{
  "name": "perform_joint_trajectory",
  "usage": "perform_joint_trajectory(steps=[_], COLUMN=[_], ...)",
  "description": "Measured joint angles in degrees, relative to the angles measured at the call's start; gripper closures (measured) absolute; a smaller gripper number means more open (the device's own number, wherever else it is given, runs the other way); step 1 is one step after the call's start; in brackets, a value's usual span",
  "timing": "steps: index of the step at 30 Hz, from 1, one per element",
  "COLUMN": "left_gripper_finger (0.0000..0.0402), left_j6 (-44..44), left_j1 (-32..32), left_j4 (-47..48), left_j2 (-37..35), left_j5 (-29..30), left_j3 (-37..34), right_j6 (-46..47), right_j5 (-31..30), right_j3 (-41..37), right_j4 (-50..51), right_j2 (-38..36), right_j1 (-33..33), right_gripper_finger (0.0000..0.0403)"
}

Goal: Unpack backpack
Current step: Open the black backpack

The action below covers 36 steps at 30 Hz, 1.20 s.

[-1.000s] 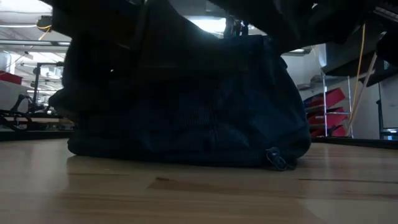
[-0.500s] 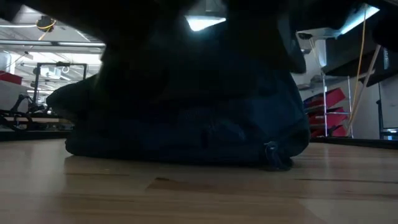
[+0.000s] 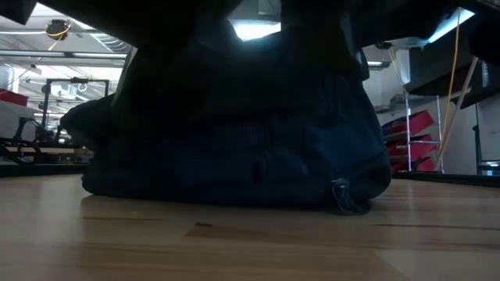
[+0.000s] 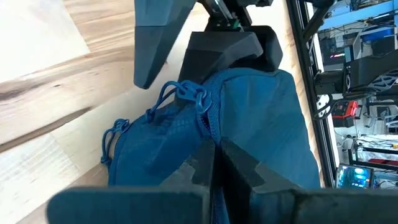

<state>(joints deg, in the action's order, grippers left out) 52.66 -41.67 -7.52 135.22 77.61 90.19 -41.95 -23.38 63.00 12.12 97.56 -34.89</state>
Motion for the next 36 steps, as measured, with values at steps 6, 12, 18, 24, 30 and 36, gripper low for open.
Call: perform_joint_trajectory(steps=[6, 12, 18, 24, 30, 36], left_gripper_finger=[0.0245, 0.0253, 0.033, 0.0398, 0.0401, 0.0401], left_j6=[-0.7, 0.7, -0.9, -2.0, -1.9, -1.4], left_j1=[0.7, 2.1, 2.2, 0.7, -0.4, -1.5], left_j4=[-3.0, -4.1, -6.1, -7.0, -6.6, -0.1], left_j2=[0.0, 0.0, 0.0, 0.0, -0.3, -3.2], left_j5=[-0.4, -0.3, 0.8, 1.3, 1.7, 2.3], left_j3=[0.0, 0.0, 0.0, 0.0, 0.0, 0.0], right_j6=[0.1, 0.1, 0.1, 0.1, 0.2, 0.3], right_j5=[0.0, 0.0, -0.1, 0.0, 0.0, 0.0], right_j3=[0.0, 0.0, 0.0, 0.0, 0.0, 0.0], right_j4=[0.1, 0.2, 0.7, 1.2, 1.4, 1.4], right_j2=[0.0, 0.0, 0.0, 0.0, 0.0, 0.0], right_j1=[0.0, 0.0, 0.0, 0.0, 0.0, 0.0], right_gripper_finger=[0.0403, 0.0403, 0.0403, 0.0403, 0.0403, 0.0403])
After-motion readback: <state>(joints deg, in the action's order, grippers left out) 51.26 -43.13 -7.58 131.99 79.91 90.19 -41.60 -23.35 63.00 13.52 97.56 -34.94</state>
